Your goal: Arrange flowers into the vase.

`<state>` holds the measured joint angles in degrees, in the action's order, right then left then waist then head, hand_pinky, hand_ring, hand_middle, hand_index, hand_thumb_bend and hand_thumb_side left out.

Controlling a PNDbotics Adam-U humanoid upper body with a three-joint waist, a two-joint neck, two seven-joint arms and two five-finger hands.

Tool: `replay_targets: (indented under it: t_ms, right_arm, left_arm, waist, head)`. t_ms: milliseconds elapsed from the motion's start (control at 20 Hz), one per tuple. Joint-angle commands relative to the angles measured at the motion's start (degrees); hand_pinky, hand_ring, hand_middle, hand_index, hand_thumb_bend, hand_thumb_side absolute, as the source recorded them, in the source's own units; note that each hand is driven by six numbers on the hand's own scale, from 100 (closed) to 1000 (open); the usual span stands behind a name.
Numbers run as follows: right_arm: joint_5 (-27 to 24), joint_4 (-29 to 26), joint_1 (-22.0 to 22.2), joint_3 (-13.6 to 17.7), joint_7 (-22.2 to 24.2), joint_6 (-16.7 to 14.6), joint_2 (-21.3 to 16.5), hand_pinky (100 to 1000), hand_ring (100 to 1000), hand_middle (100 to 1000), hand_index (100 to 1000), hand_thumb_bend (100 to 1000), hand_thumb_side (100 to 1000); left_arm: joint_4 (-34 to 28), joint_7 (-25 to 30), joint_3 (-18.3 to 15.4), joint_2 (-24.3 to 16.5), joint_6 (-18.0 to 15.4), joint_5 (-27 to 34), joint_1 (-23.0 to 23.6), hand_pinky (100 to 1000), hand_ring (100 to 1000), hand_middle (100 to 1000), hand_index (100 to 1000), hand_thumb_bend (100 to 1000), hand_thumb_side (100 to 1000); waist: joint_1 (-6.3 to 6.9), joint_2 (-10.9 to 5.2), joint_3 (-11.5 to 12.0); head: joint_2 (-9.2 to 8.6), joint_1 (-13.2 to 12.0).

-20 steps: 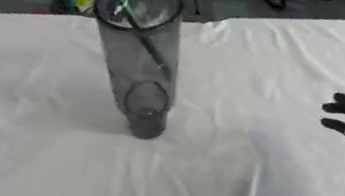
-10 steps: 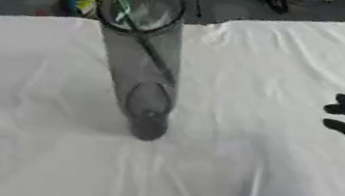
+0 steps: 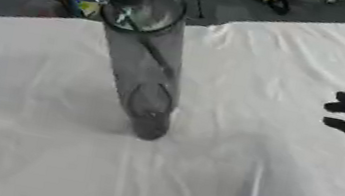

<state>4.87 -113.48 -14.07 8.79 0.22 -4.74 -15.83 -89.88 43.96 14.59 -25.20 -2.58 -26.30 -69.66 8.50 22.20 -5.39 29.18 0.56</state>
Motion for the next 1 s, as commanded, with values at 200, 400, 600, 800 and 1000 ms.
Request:
replay_targets:
  t_ms: [200, 400, 600, 800, 1000]
  right_arm:
    - [-0.38, -1.12, -0.17, 0.04, -0.01, 0.12, -0.58, 736, 1000, 642, 794, 100, 1000]
    - [-0.66, -1.12, -0.16, 0.05, -0.03, 0.22, -0.52, 736, 1000, 641, 794, 100, 1000]
    - [-0.99, -1.12, -0.16, 0.12, -0.05, 0.30, -0.54, 737, 1000, 641, 794, 100, 1000]
    - [-1.08, -1.12, -0.17, 0.05, 0.09, 0.36, -0.47, 737, 1000, 641, 794, 100, 1000]
    - [-1.11, -1.12, -0.18, -0.01, 0.17, 0.38, -0.43, 737, 1000, 640, 793, 100, 1000]
  left_arm:
    - [-0.92, 1.26, -0.92, -1.95, -0.08, -2.26, -1.07, 936, 954, 942, 1000, 531, 1000]
    - [-0.66, 2.31, -1.10, -2.35, 0.02, -3.54, -0.71, 940, 955, 943, 1000, 539, 1000]
    - [-0.53, 3.06, -1.23, -2.60, 0.01, -3.85, -0.46, 942, 956, 944, 1000, 553, 1000]
    - [-0.45, 3.17, -1.19, -2.40, -0.07, -2.90, -0.39, 934, 953, 943, 1000, 543, 1000]
    - [-0.08, 3.35, -1.11, -2.41, 0.37, -0.73, -0.27, 940, 958, 960, 1000, 571, 1000]
  waist:
    - [0.67, -2.56, 0.11]
    - [0.60, -2.64, 0.26]
    - [0.56, -2.64, 0.28]
    - [0.51, -2.57, 0.23]
    - [0.48, -2.49, 0.18]
  head:
    - [0.38, -0.26]
    - [0.52, -0.19]
    - [0.51, -0.22]
    - [0.42, -0.33]
    - [0.34, -0.37]
